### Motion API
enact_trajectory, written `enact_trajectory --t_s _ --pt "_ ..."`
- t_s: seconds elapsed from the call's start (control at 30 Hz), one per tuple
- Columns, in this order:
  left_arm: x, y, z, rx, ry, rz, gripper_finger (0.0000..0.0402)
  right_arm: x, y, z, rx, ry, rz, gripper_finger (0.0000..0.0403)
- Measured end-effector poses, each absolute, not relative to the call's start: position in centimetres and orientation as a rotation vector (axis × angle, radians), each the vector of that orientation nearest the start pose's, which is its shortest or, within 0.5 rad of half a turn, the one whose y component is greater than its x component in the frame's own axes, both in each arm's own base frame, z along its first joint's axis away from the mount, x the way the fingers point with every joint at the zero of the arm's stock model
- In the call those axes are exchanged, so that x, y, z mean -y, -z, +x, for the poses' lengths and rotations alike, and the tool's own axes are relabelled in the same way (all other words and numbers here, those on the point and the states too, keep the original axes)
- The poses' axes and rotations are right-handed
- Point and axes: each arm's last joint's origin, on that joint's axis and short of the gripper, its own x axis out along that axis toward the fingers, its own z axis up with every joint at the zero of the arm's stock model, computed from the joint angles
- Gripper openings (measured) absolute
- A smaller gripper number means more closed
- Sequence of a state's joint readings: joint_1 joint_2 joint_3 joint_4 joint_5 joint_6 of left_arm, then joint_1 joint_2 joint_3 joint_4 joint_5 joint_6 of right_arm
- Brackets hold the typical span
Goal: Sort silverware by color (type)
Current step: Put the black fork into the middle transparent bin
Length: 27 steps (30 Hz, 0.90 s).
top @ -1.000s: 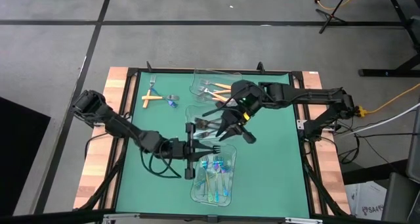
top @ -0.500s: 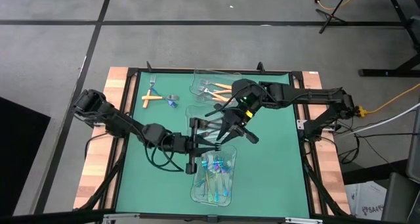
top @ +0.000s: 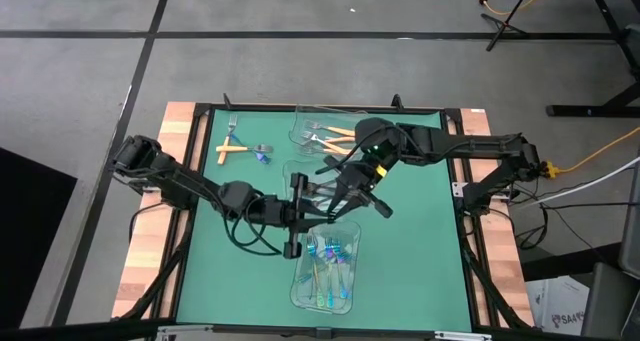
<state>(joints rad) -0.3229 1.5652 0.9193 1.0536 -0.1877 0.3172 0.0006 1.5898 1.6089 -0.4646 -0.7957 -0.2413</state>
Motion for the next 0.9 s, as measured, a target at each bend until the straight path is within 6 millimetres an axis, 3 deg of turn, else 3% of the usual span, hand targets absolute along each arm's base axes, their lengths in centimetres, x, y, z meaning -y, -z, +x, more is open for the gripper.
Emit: enact_trajectory --t_s 0.6,0.9 --pt "8.9 -30.7 32.6 0.420 0.030 0.222 0.0005 -2.1 -39.5 34.8 -0.315 -0.835 -0.049 0.0072" --pt "8.9 -30.7 32.6 0.419 0.029 0.222 0.0005 -2.1 -39.5 34.8 -0.315 -0.835 -0.051 0.0009"
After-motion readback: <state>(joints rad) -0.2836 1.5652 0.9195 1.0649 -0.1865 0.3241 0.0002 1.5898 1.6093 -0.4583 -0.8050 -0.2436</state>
